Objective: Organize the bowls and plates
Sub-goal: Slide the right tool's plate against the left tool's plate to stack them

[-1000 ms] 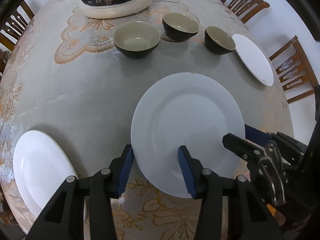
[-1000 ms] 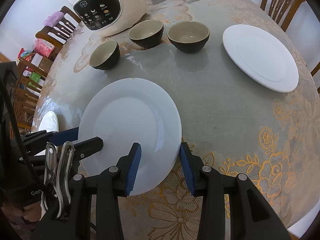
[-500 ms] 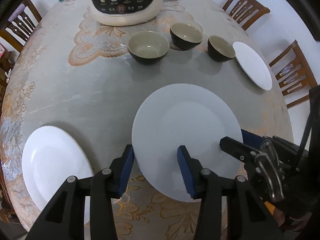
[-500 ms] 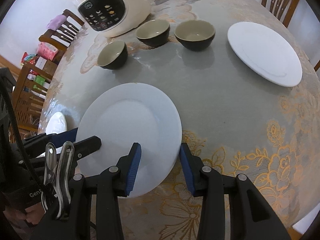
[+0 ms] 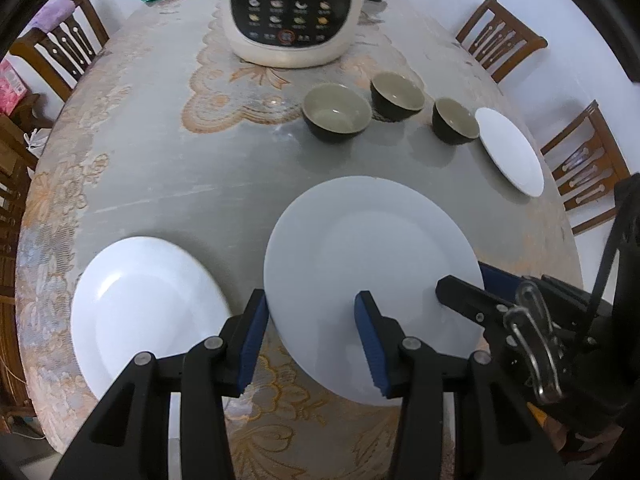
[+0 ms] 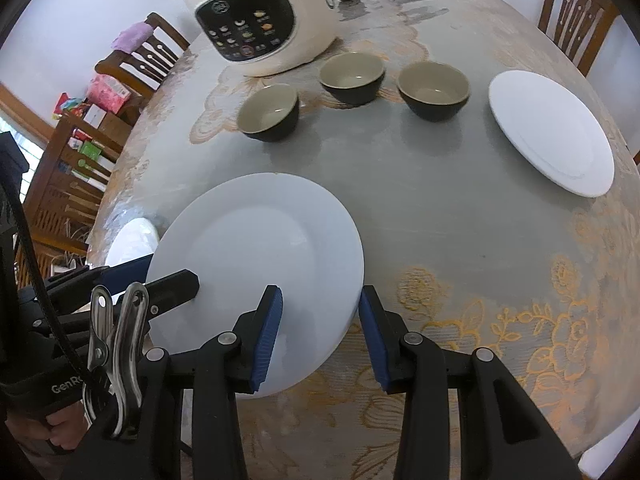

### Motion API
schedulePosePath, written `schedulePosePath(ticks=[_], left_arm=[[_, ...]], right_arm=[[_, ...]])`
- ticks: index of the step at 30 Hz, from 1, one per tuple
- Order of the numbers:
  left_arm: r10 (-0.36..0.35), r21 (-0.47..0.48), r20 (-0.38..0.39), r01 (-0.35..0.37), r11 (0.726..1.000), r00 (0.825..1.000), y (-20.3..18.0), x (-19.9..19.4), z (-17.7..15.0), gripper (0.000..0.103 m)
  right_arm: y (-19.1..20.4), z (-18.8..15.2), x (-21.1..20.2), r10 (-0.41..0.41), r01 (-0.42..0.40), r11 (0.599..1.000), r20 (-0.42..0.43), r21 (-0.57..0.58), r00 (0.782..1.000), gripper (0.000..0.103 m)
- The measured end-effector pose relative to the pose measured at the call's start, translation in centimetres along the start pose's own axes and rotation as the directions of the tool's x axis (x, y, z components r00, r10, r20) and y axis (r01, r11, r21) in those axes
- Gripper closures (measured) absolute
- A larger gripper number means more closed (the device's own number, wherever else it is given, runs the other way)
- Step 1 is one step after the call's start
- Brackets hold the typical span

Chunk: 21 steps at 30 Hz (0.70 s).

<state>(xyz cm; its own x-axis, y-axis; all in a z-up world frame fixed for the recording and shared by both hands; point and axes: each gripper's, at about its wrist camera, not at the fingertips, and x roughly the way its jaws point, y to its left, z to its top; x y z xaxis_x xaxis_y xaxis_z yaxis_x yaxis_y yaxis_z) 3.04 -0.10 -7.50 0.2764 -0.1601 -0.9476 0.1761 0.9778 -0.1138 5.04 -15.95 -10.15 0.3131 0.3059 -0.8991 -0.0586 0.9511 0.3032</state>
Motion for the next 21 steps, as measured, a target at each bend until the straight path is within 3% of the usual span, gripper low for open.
schedulePosePath(ticks=[21], left_arm=[[0.038, -0.111, 0.034, -0.034, 0.993, 0.999, 6.5, -2.9, -2.3, 0.056]], right_arm=[[6.9, 0.0, 1.5, 0.039, -0.040, 0.993, -0.009, -0.107, 0.999, 0.061]])
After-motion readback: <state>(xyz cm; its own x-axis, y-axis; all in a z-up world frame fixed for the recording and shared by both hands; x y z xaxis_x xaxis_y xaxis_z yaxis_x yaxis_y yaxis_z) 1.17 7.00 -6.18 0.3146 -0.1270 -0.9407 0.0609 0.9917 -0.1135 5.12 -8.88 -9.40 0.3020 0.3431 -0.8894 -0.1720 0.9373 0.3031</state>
